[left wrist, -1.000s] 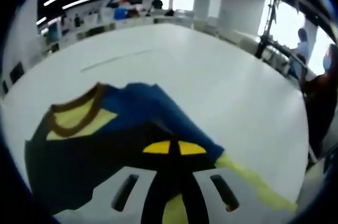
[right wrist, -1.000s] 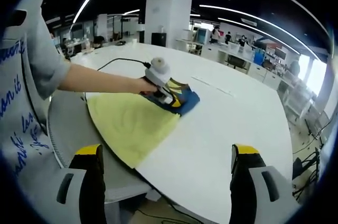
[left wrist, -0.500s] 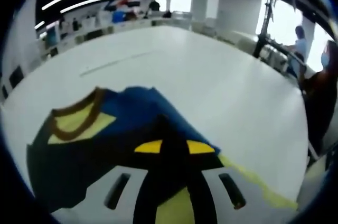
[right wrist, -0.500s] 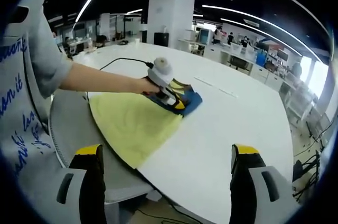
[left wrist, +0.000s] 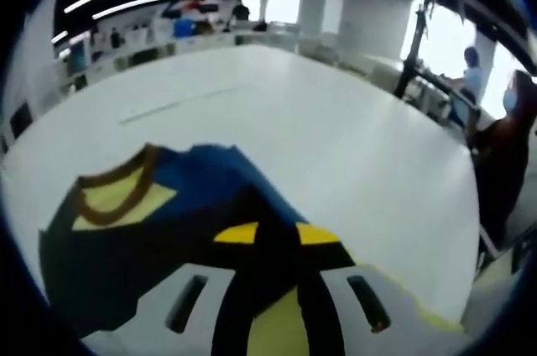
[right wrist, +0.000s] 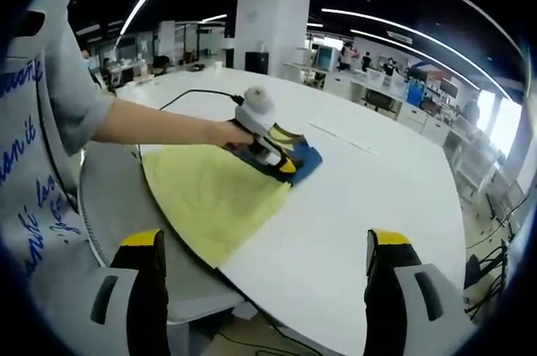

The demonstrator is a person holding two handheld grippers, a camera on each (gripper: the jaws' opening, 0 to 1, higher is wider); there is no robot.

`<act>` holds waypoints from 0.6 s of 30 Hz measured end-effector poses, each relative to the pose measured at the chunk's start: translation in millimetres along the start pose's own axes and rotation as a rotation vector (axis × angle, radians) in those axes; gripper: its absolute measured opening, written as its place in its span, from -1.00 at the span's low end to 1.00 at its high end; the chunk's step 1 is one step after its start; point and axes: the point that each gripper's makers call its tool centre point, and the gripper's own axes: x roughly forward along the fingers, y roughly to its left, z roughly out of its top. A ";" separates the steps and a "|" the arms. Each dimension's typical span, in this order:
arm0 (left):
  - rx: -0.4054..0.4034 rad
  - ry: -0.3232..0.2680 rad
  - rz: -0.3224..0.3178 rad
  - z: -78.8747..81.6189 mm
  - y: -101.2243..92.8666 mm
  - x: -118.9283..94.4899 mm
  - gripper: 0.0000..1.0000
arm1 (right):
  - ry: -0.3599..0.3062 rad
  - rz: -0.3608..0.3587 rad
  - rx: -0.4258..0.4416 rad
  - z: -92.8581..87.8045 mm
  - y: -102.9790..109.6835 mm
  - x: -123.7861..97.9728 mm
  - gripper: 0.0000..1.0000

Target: Fold the garment on the visible template until the final outline fits inside the template.

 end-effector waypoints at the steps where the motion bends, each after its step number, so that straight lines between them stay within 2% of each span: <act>1: -0.005 0.002 -0.003 -0.8 -0.8 0.7 -0.75 | 0.001 -0.001 0.000 -0.3 0.0 -0.4 0.97; 6: -0.032 0.006 -0.030 -3.6 -8.9 5.9 -0.79 | 0.007 -0.014 0.005 -3.0 -1.2 -3.0 0.97; 11: -0.043 0.007 -0.064 -3.7 -17.9 7.2 -0.91 | 0.016 -0.019 0.013 -6.5 -0.8 -4.1 0.96; 18: -0.045 -0.026 -0.071 6.1 -15.1 -6.2 -0.94 | 0.005 -0.018 0.007 -1.8 -0.4 -1.5 0.97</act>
